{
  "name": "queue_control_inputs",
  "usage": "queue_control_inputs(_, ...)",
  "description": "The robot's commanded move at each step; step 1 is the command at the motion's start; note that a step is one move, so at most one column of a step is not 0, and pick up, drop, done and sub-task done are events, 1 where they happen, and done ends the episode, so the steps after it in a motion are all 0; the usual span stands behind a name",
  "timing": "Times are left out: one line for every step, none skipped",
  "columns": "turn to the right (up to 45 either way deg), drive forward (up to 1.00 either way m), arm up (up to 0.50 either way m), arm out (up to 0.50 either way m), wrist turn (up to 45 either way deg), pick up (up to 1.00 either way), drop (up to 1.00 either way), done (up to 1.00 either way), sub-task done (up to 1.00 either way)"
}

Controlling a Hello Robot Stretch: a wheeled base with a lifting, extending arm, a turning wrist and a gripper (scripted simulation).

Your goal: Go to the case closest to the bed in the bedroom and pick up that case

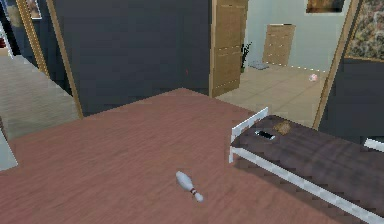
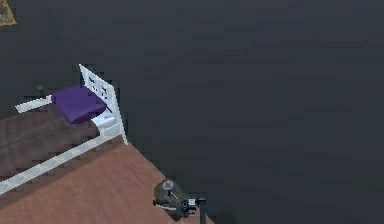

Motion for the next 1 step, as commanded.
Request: queue_control_inputs(0.0,0.00,0.00,0.00,21.0,0.00,0.00,0.00,0.00)
